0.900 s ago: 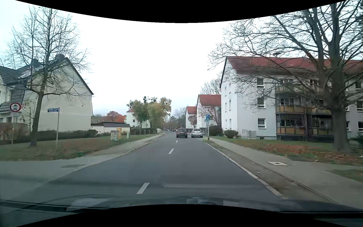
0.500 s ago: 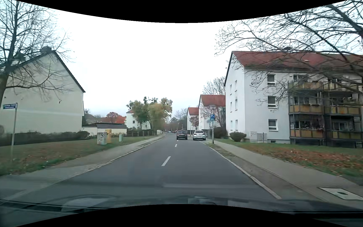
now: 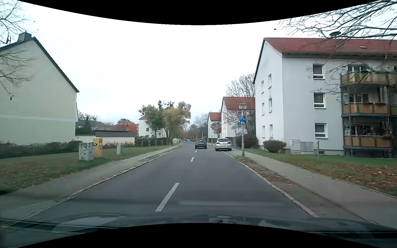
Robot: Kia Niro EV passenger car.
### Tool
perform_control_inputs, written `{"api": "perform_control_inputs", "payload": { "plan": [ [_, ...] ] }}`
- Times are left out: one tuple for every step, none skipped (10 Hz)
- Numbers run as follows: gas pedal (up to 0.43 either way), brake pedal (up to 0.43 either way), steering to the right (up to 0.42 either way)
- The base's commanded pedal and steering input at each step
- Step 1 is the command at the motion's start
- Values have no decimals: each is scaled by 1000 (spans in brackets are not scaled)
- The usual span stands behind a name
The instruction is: Follow the waypoints while adhering to traffic rules and regulations
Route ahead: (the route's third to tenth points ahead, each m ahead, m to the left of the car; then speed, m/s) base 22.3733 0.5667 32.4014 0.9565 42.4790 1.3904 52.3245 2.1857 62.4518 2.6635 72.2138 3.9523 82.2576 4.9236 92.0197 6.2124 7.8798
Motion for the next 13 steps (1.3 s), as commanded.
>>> {"api": "perform_control_inputs", "payload": {
  "plan": [
    [189,0,-26],
    [189,0,-27],
    [189,0,-29],
    [197,0,-29],
    [197,0,-30],
    [197,0,-30],
    [197,0,-30],
    [197,0,-29],
    [197,0,-29],
    [197,0,-28],
    [197,0,-26],
    [197,0,-21],
    [197,0,-16]
  ]
}}
